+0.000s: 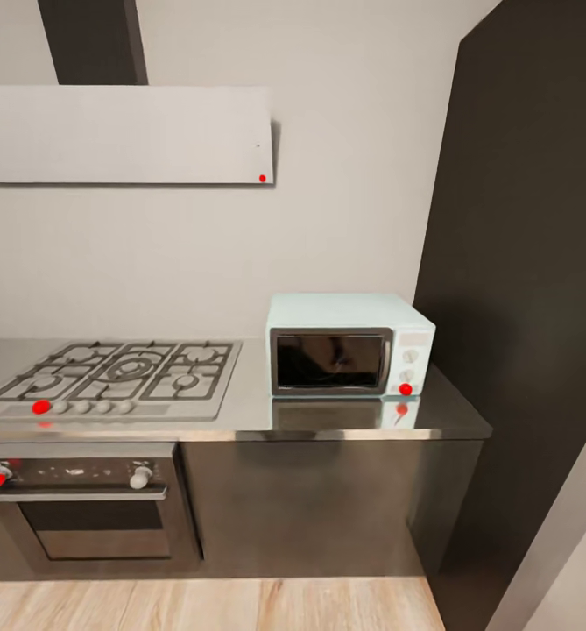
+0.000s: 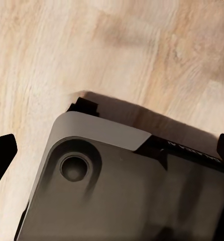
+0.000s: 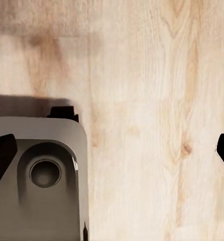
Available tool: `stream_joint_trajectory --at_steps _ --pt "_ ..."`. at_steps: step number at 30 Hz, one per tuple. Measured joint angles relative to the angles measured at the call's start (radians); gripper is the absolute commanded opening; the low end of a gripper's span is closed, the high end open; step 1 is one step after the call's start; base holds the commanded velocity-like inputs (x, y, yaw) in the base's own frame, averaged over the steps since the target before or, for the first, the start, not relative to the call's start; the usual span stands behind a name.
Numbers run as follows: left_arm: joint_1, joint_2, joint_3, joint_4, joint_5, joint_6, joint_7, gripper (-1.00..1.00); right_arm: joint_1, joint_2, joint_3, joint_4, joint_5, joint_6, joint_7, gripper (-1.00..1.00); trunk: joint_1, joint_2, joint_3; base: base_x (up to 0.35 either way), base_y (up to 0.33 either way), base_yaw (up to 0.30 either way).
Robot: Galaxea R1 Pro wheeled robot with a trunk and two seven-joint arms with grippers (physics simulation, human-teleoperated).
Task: In the kitchen, take the popcorn bag from the countertop, put it into the microwave, and heat it until the popcorn is cooked so the cooked popcorn ends up inside the bag.
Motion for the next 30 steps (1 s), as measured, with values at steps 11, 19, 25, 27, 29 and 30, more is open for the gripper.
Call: stream_joint_trajectory --at_steps 11,19,25,27,29,30 --pt "0.000 0.000 0.000 0.000 0.000 0.000 0.000 1.00 0.000 -0.003 0.000 0.000 0.002 -0.003 -0.003 1.00 0.000 0.000 0.000 0.157 -0.210 0.000" --pt "0.000 0.002 0.000 0.000 0.000 -0.001 0.000 1.00 0.000 0.003 -0.002 0.000 0.001 -0.002 -0.003 1.00 0.000 0.000 0.000 0.065 -0.054 0.000" --pt "0.000 0.001 0.000 0.000 0.000 -0.001 0.000 1.00 -0.001 0.070 0.002 -0.100 0.101 0.007 0.008 1.00 0.000 0.000 0.000 0.001 -0.001 0.000" --pt "0.000 0.001 0.000 0.000 0.000 -0.001 0.000 1.00 -0.001 0.083 0.003 -0.205 0.127 0.058 0.011 1.00 0.000 0.000 0.000 0.000 0.000 0.000" --pt "0.000 0.001 0.000 0.000 0.000 -0.001 -0.001 1.00 -0.002 0.089 -0.001 -0.369 0.138 0.160 0.013 1.00 0.000 0.000 0.000 0.000 0.000 0.000" --pt "0.000 0.001 0.000 0.000 0.000 -0.001 0.000 1.00 -0.001 0.089 -0.002 -0.436 0.139 0.195 0.014 1.00 0.000 0.000 0.000 0.000 0.000 0.000"
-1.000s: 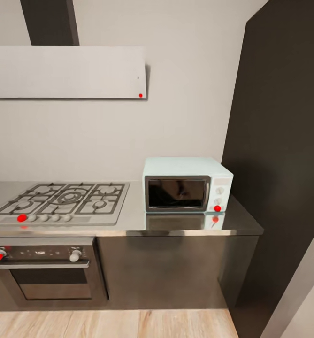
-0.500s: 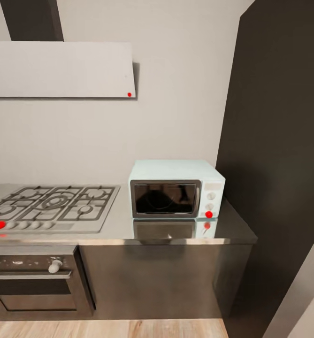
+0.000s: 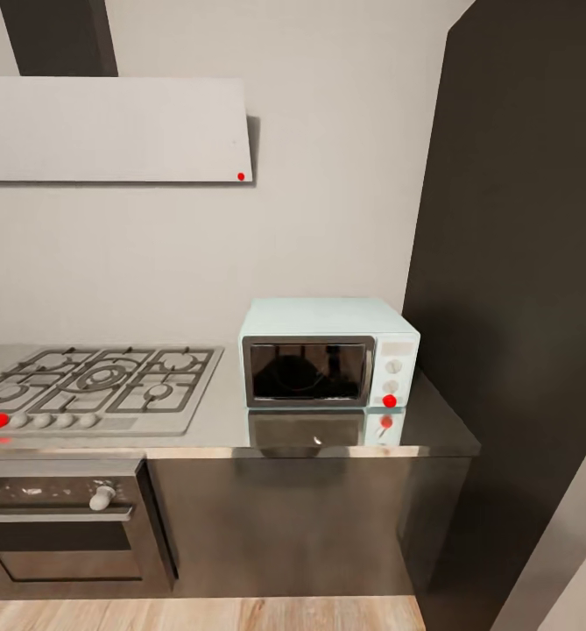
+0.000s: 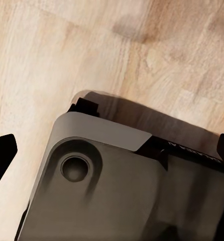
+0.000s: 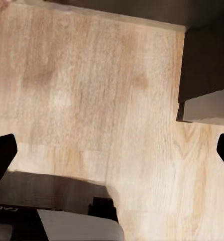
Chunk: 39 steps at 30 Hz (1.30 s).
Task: In the kitchen, take the popcorn bag from the countertop, put it into the microwave, and heat it until the popcorn is cooked so the cooked popcorn ends up inside the bag.
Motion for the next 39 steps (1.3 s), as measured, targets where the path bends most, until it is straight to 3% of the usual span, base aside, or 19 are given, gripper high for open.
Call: stream_joint_trajectory --at_steps 4,6,8,14,16,20,27,29,32,33,39 --pt "0.000 0.000 0.000 0.000 0.000 0.000 0.000 1.00 0.000 -0.004 0.003 -0.355 0.003 0.214 -0.001 1.00 0.000 0.000 0.000 0.000 0.000 0.000" --pt "0.000 0.000 0.000 0.000 0.000 0.000 0.000 1.00 0.000 -0.006 0.002 -0.591 -0.002 0.392 -0.001 1.00 0.000 0.000 0.000 0.000 0.000 0.000" --pt "0.000 0.000 0.000 0.000 0.000 0.000 0.000 1.00 0.001 -0.007 0.000 -0.755 -0.004 0.481 -0.001 1.00 0.000 0.000 0.000 0.000 0.000 0.000" --pt "0.000 0.000 0.000 0.000 0.000 0.000 0.000 1.00 -0.011 -0.010 -0.007 -1.003 0.001 0.656 -0.004 1.00 0.000 0.000 0.000 0.000 0.000 0.000" --pt "0.000 0.000 0.000 0.000 0.000 0.000 -0.001 1.00 -0.062 -0.010 -0.022 -1.015 0.001 0.689 -0.007 1.00 0.000 0.000 0.000 0.000 0.000 0.000" --pt "0.001 0.000 0.000 0.000 0.000 0.000 0.000 1.00 -0.212 -0.011 -0.094 -1.024 -0.002 0.776 -0.007 1.00 0.000 0.000 0.000 0.000 0.000 0.000" --pt "0.000 0.000 0.000 0.000 -0.001 0.000 0.000 1.00 -0.367 -0.013 -0.144 -1.011 -0.006 0.764 -0.007 1.00 0.000 0.000 0.000 0.000 0.000 0.000" --pt "0.000 0.000 0.000 0.000 -0.001 0.000 0.000 1.00 -0.380 -0.014 -0.151 -0.994 -0.007 0.709 -0.008 1.00 0.000 0.000 0.000 0.000 0.000 0.000" --pt "0.000 0.000 0.000 0.000 -0.002 -0.001 0.000 1.00 -0.387 -0.013 -0.159 -0.906 -0.006 0.557 -0.008 1.00 0.000 0.000 0.000 0.000 0.000 0.000" --pt "0.000 0.000 0.000 0.000 -0.002 -0.001 0.000 1.00 -0.388 -0.012 -0.157 -0.880 0.001 0.453 -0.015 1.00 0.000 0.000 0.000 0.000 0.000 0.000" --pt "0.000 0.000 0.000 0.000 -0.005 -0.001 0.000 1.00 -0.386 -0.018 -0.159 -0.851 -0.004 0.391 -0.012 1.00 0.000 0.000 0.000 0.000 0.000 0.000"
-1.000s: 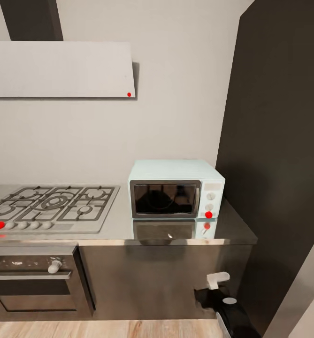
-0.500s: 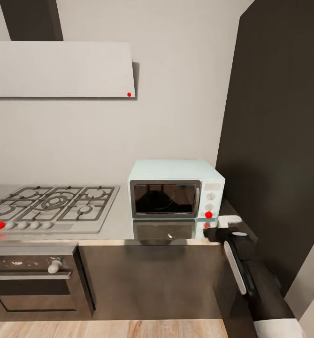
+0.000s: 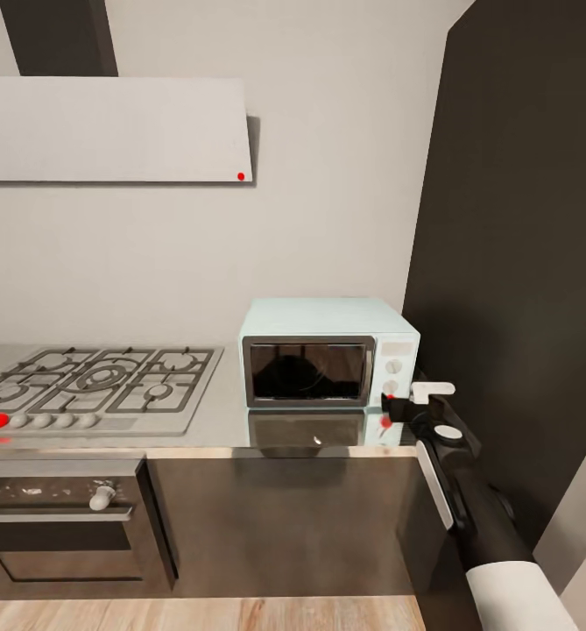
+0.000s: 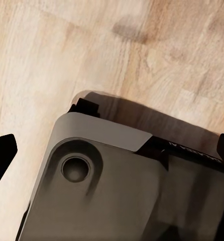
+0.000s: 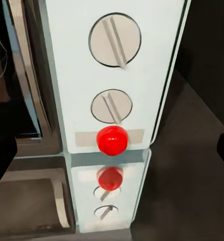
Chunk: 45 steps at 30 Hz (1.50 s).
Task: In the kitchen, take the popcorn bag from the countertop, put it into the microwave, and heat it until the popcorn is cooked so the cooked popcorn ends up inside the bag.
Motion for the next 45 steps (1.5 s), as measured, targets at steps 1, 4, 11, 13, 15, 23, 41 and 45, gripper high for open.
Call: stream_joint_trajectory --at_steps 1,4,11,13,15,23,41,45 --pt "0.000 0.000 0.000 0.000 -0.001 0.000 0.000 1.00 0.000 0.000 0.000 0.008 -0.001 0.001 0.002 1.00 0.000 0.000 0.000 0.000 0.000 0.000" --pt "0.000 -0.001 0.000 0.000 -0.001 0.000 0.000 1.00 0.000 -0.001 -0.002 0.024 -0.004 0.006 0.008 1.00 0.000 0.000 0.000 0.000 0.000 0.000" --pt "0.000 0.000 -0.001 -0.001 -0.003 0.000 0.000 1.00 0.000 -0.015 -0.003 0.035 -0.003 0.011 0.010 1.00 0.000 0.000 0.000 0.155 -0.109 0.000" --pt "0.000 0.001 -0.001 -0.001 -0.002 0.000 0.000 1.00 0.000 -0.027 -0.002 0.039 -0.005 0.014 0.010 1.00 0.000 0.000 0.000 0.236 -0.171 0.000" --pt "0.000 0.002 -0.001 -0.001 -0.002 0.000 0.000 1.00 0.000 -0.031 -0.003 0.071 -0.008 0.013 0.010 1.00 0.000 0.000 0.000 0.215 -0.154 0.000" --pt "0.000 0.002 -0.002 -0.001 -0.001 0.000 0.000 1.00 0.000 -0.021 -0.001 0.139 -0.012 0.013 0.010 1.00 0.000 0.000 0.000 0.100 -0.053 0.000" --pt "0.000 0.000 -0.002 0.000 -0.001 0.000 0.000 1.00 0.000 -0.001 0.004 0.228 -0.009 0.001 0.009 1.00 0.000 0.000 0.000 0.001 0.000 0.000" --pt "0.000 0.000 -0.002 0.000 -0.001 0.000 0.000 1.00 0.000 -0.001 0.004 0.228 -0.009 0.000 0.008 1.00 0.000 0.000 0.000 0.026 0.000 0.000"
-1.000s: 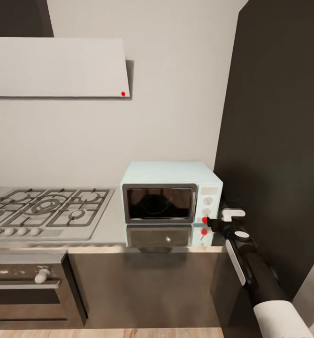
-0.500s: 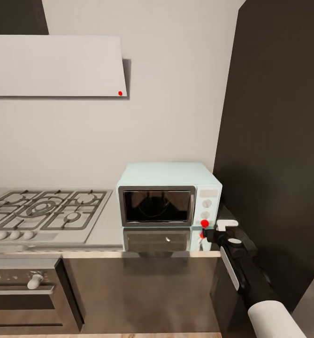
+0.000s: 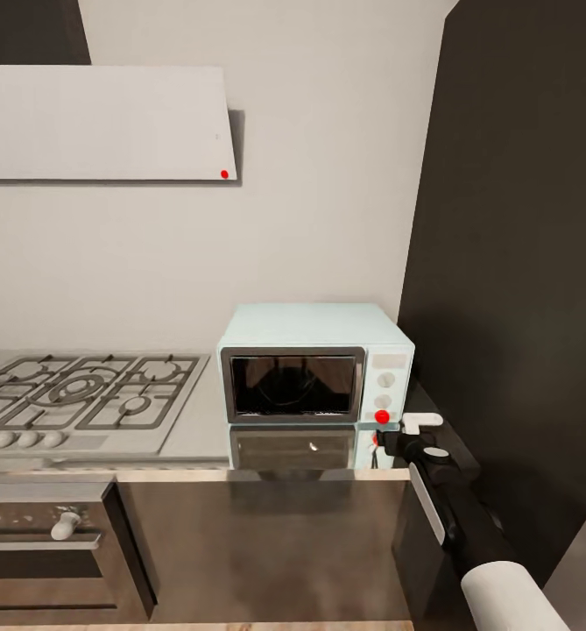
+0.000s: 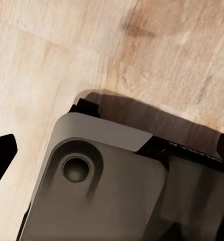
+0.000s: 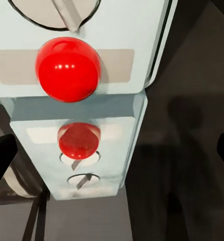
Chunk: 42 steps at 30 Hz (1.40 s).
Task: In the kitchen, take the popcorn bag from the countertop, put it into the microwave, and heat it until the popcorn is cooked so the cooked popcorn ends up inside the bag.
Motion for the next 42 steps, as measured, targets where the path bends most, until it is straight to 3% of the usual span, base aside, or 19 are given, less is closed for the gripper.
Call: stream_joint_trajectory --at_steps 13,17,23,24,42 --pt "0.000 0.002 0.000 0.000 0.002 0.000 0.000 1.00 0.000 0.003 0.000 0.001 -0.002 0.001 -0.001 1.00 0.000 0.000 0.000 0.125 0.000 0.000" --pt "0.000 0.001 0.000 0.000 0.002 0.000 0.000 1.00 0.000 0.030 0.000 0.007 -0.003 0.001 -0.001 1.00 0.000 0.000 0.000 0.001 0.000 0.000" --pt "0.000 0.001 0.000 0.000 0.002 0.000 0.000 1.00 0.000 0.034 0.000 0.008 -0.003 0.001 0.000 1.00 0.000 0.000 0.000 0.000 0.000 0.000" --pt "0.000 0.001 0.000 0.000 0.002 0.000 0.000 1.00 0.000 0.034 0.000 0.008 -0.003 0.001 0.000 -1.00 0.000 0.000 0.000 0.000 0.000 0.000" --pt "0.000 0.002 0.000 0.000 0.002 0.000 0.000 1.00 0.000 0.033 0.000 0.009 -0.003 0.002 0.001 -1.00 0.000 0.000 0.000 0.036 0.000 0.000"
